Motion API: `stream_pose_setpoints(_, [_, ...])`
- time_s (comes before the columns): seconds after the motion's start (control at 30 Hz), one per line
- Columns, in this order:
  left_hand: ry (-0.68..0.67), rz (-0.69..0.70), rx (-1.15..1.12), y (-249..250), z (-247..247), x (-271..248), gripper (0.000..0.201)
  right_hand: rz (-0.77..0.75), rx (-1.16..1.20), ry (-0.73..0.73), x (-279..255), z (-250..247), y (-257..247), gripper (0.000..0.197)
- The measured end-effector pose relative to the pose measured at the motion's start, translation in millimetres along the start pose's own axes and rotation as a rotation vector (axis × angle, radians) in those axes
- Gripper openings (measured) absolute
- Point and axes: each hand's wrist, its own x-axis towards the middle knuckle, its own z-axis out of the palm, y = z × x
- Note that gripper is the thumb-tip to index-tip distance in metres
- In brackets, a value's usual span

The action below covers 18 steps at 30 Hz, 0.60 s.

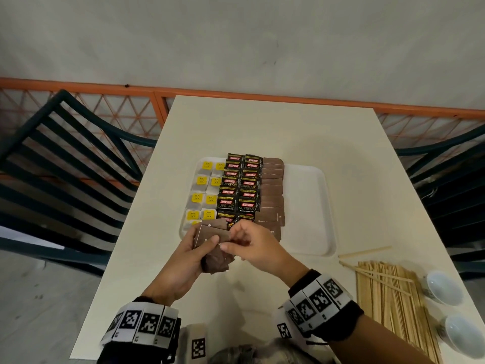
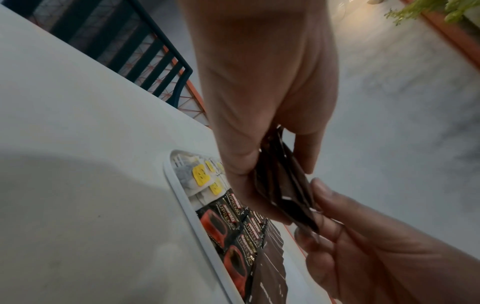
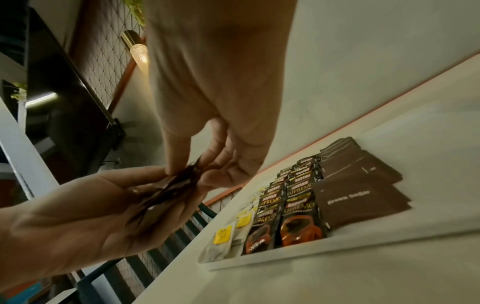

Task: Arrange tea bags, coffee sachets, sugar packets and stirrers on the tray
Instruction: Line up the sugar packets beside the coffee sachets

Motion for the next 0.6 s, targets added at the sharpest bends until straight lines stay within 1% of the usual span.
stream_pose_setpoints(0.07, [-0.022, -0.020, -0.015, 0.8, 1.5, -0.4, 0.027, 0.005, 0.051, 0.015, 1.1, 1.7, 2.9, 0.019])
stream_pose_setpoints(0.1, [-0.039, -0.025, -0.022, 0.5, 0.6, -0.7, 0.031, 0.010, 0.070, 0.020, 1.1, 1.5, 4.1, 0.018])
stream_pose_setpoints(0.2, [-0.093, -0.034, -0.040, -0.9, -2.6, -2.2, 0.048, 0.049, 0.140, 0.039, -0.2, -1.2, 6.0, 0.011])
stream_pose_setpoints(0.33, [-0.127, -0.006, -0.027, -3.7, -4.6, -2.2, 0.051, 0.137, 0.264, 0.043, 0.1, -6.2, 8.7, 0.007])
stream_pose_setpoints(0.37, [-0.130, 0.004, -0.025, -4.3, -5.1, -2.1, 0.055, 0.151, 0.279, 0.043, 0.1, -7.7, 9.6, 0.007])
stream_pose_setpoints(0.47, [-0.146, -0.005, -0.048, -6.2, -7.4, 0.0, 0.089, 0.182, 0.301, 0.057, -1.2, -11.9, 11.6, 0.007])
stream_pose_setpoints(0.5, [-0.144, -0.001, -0.056, -6.6, -7.6, 0.6, 0.094, 0.192, 0.310, 0.059, -1.7, -13.3, 11.8, 0.008])
stream_pose_setpoints(0.6, [-0.123, 0.003, -0.071, -6.5, -7.8, 1.1, 0.096, 0.196, 0.344, 0.103, -2.3, -18.4, 13.5, 0.006])
